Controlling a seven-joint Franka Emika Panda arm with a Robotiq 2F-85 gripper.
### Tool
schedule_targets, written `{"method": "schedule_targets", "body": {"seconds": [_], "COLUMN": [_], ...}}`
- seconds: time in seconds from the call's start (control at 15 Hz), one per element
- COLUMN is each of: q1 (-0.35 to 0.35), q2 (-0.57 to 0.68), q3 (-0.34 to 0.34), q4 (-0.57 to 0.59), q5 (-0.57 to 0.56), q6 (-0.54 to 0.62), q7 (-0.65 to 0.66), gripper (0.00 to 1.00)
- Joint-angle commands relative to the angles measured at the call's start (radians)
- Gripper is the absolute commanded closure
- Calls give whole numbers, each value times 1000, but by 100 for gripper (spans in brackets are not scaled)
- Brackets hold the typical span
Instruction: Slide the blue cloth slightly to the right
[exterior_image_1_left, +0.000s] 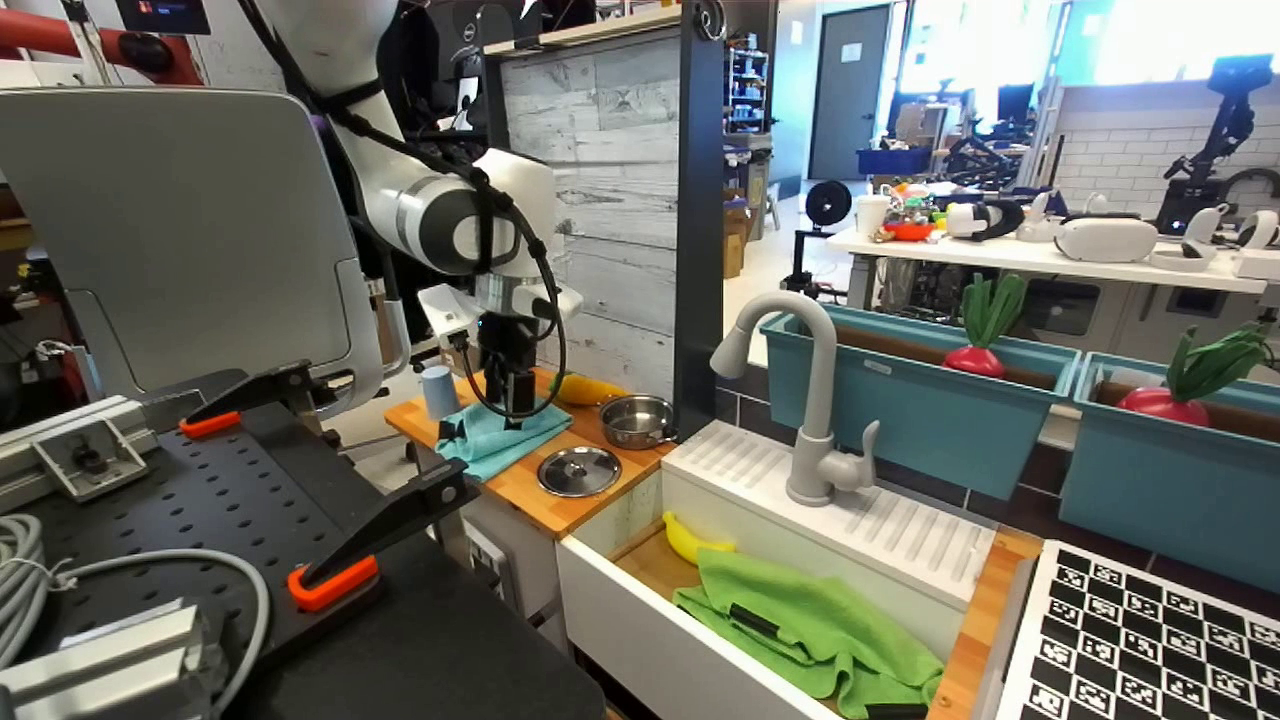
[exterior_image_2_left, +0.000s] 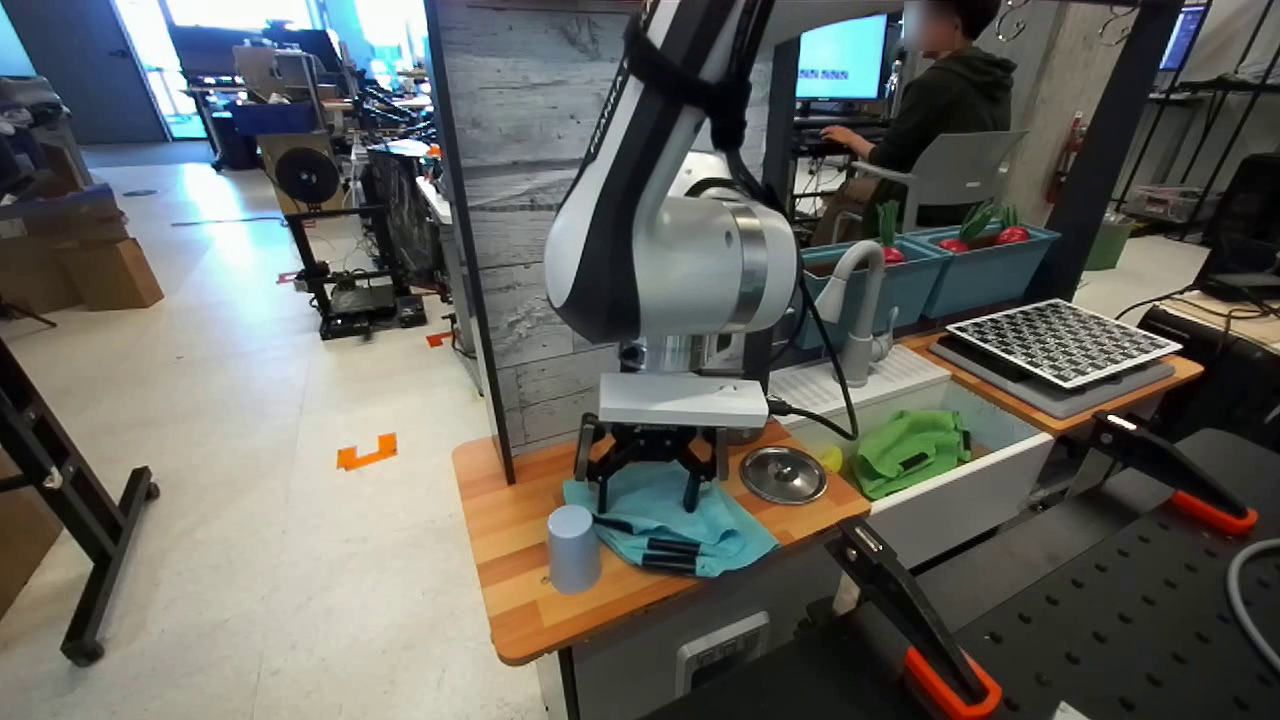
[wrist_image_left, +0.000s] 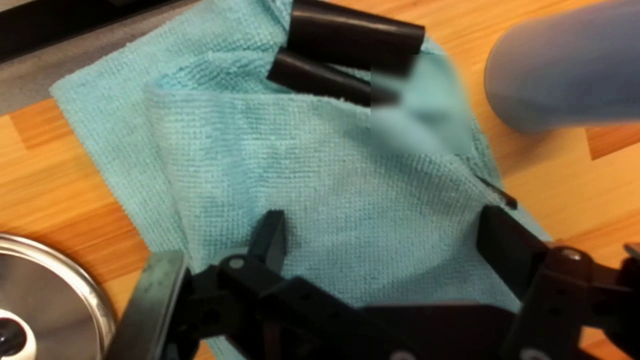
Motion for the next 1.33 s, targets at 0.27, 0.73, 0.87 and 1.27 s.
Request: {"method": "schedule_targets", "body": {"seconds": [0.27,0.73,0.87,1.27], "q1": [4,-3,-14,-48], "q2": [27,33,30,13], "q3": [-33,-42,-36,-29], "q4": [24,-9,-27,-96], "q5": [-32,-30,-24,-13], "q6": [-5,22,38,85], "q7": [28,21,11,-3], "gripper": [0,0,0,0]}}
